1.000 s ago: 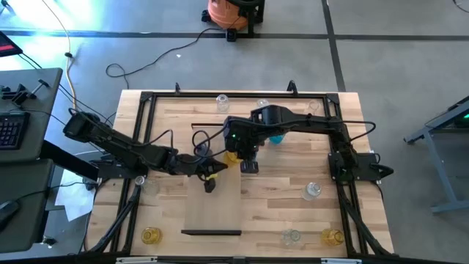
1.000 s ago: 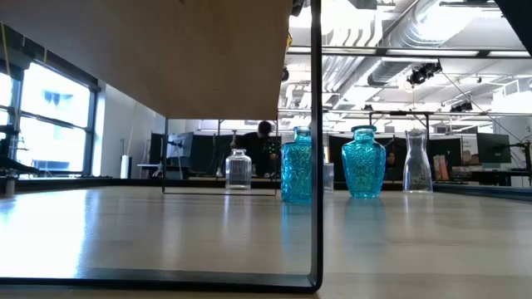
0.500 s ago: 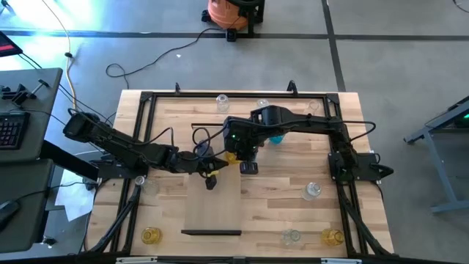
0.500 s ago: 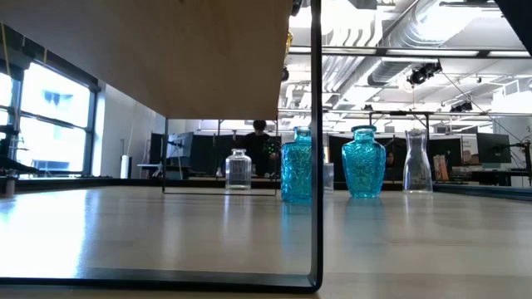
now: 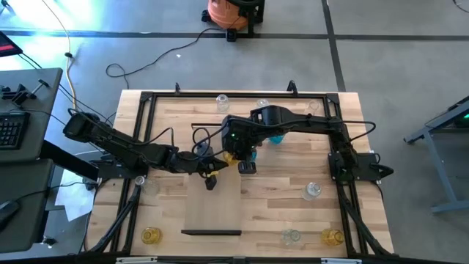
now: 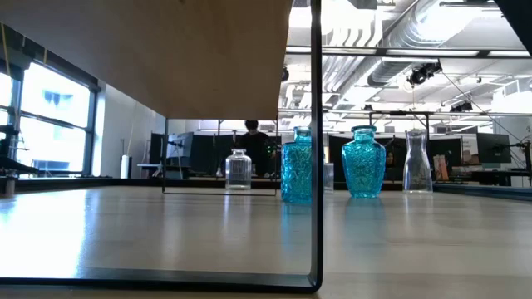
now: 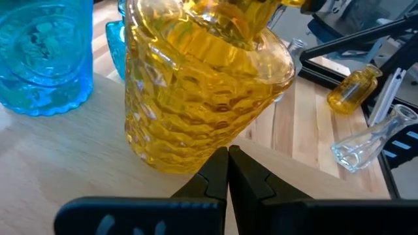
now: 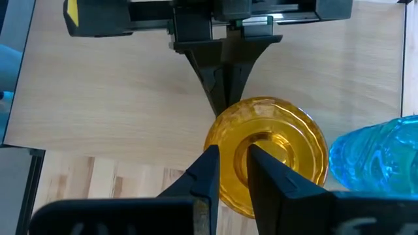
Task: Sort vases onto shelf
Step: Put the top yellow vase on the shelf
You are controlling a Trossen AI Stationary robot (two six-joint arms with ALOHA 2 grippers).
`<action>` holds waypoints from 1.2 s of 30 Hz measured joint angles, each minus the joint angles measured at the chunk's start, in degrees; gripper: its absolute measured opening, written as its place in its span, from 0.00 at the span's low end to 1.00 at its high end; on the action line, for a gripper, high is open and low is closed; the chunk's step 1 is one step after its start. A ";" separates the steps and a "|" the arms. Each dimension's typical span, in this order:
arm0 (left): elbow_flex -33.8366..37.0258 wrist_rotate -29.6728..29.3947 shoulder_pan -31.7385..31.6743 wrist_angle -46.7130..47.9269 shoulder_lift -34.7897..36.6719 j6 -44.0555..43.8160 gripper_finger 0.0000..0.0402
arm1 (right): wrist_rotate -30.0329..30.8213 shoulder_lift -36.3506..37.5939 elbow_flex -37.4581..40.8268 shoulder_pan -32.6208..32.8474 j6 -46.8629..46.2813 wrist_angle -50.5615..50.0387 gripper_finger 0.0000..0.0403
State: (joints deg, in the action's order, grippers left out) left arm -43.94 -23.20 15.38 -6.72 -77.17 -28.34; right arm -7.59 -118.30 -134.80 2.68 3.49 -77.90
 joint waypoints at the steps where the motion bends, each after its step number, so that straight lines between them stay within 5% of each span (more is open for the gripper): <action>1: 0.00 0.10 0.05 0.01 0.00 -0.08 0.01 | -0.01 0.00 0.00 0.00 0.01 0.04 0.11; 36: -0.02 -1.61 1.51 3.98 0.28 -2.97 0.01 | 0.02 3.74 -0.16 0.53 -2.65 0.74 0.12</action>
State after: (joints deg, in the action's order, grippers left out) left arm -43.97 -24.82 16.89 -2.74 -76.89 -31.31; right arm -7.56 -114.56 -134.96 3.21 0.84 -77.16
